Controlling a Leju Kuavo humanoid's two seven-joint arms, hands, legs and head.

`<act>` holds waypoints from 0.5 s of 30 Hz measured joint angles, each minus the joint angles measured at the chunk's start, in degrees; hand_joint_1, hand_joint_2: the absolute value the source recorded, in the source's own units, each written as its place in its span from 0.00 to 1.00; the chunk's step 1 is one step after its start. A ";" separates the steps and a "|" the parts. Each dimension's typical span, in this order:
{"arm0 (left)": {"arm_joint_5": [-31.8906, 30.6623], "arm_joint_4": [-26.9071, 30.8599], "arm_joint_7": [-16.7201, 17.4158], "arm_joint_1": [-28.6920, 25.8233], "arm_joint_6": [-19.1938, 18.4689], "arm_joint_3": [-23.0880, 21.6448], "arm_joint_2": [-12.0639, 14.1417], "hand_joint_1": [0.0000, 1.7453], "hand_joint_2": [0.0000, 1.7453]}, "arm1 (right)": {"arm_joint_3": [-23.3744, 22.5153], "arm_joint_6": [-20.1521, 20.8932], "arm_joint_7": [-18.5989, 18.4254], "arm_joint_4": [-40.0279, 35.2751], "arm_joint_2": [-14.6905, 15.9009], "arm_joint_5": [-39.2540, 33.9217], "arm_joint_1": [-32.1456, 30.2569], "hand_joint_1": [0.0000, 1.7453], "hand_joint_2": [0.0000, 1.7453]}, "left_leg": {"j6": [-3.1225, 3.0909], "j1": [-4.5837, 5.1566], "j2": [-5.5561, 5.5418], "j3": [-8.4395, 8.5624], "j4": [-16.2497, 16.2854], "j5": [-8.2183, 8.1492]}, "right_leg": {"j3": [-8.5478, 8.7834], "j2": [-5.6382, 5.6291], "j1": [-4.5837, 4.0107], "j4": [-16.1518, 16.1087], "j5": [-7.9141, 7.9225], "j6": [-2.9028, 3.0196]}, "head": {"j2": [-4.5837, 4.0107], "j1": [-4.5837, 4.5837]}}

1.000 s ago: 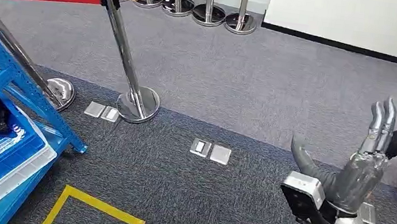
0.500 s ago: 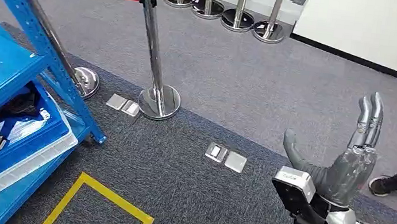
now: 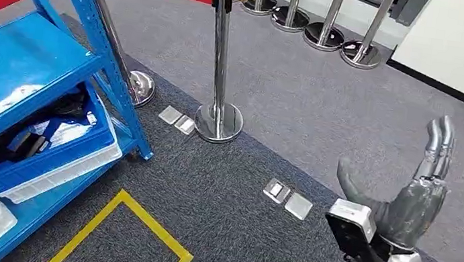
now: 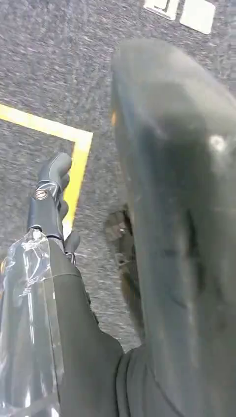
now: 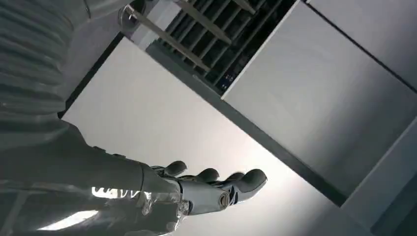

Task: Take the parts from the cabinet and place them on the table.

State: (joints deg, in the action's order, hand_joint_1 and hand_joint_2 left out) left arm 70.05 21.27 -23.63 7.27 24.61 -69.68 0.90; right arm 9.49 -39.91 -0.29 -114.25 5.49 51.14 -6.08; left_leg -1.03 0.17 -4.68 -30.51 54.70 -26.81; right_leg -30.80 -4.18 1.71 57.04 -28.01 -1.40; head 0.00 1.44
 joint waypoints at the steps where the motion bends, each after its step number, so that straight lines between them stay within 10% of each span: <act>1: -0.22 0.00 0.11 -0.02 0.00 0.00 0.00 0.00 0.00 | 0.44 0.02 -0.33 0.15 0.11 -0.57 0.08 0.00 1.00 | 0.87 -0.04 -1.59 -0.86 0.40 0.05 | 0.26 0.22 -0.40 -0.82 -0.35 0.62 | 0.00 -0.16; 4: -0.37 -0.02 0.17 -0.01 -0.15 0.00 0.09 0.00 0.00 | 1.14 0.04 -0.37 0.26 0.11 -0.92 0.30 0.00 1.00 | 2.43 -0.10 3.15 -5.01 9.76 -5.39 | 0.84 3.92 -0.24 -1.60 -0.10 1.81 | 0.00 -1.53; 7: -0.37 -0.02 0.22 -0.14 -0.17 0.00 0.09 0.00 0.00 | 1.64 0.02 -0.37 0.55 0.13 -1.20 0.30 0.00 1.00 | 2.80 -0.51 3.96 -9.92 19.41 -8.11 | 0.96 6.12 -0.40 -1.58 -0.43 2.12 | 0.00 -1.71; 10: -0.42 -0.02 0.26 -0.31 -0.17 0.00 0.09 0.00 0.00 | 2.05 0.02 -0.37 0.74 0.13 -1.64 0.36 0.00 1.00 | 2.06 -0.37 5.07 -3.75 6.98 -0.94 | 1.82 7.95 -0.40 -1.61 -1.01 1.92 | 0.00 -1.88; 11: -0.46 -0.02 0.26 -0.27 -0.17 0.00 0.09 0.00 0.00 | 2.16 0.02 -0.28 0.77 0.13 -1.77 0.41 0.00 1.00 | 1.44 0.03 7.44 -1.17 1.84 1.11 | 2.22 8.40 -0.41 -1.74 -1.19 1.82 | 0.00 -1.90; 12: -0.46 -0.02 0.26 -0.11 -0.17 0.00 0.09 0.00 0.00 | 2.34 0.02 -0.22 0.81 0.13 -1.81 0.40 0.00 1.00 | 1.16 0.67 9.66 -0.46 0.20 0.22 | 2.44 8.83 -0.65 -1.83 -1.38 1.54 | 0.00 -1.90; 15: -0.57 -0.04 0.26 -0.09 -0.17 0.00 0.13 0.00 0.00 | 2.89 0.04 -0.15 1.09 0.26 -2.18 0.45 0.00 1.00 | 0.72 1.05 7.78 -0.89 0.00 0.36 | 2.98 10.23 -0.52 -2.45 -1.47 0.82 | 0.00 -1.92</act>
State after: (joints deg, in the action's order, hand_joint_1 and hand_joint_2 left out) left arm 69.48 21.22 -23.37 7.18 24.44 -69.68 1.03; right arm 12.37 -39.87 -0.44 -113.15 5.75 48.96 -5.62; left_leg -0.31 1.23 3.10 -31.40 54.71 -26.45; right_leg -27.82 6.04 1.19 54.59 -29.49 -0.58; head 0.00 -0.48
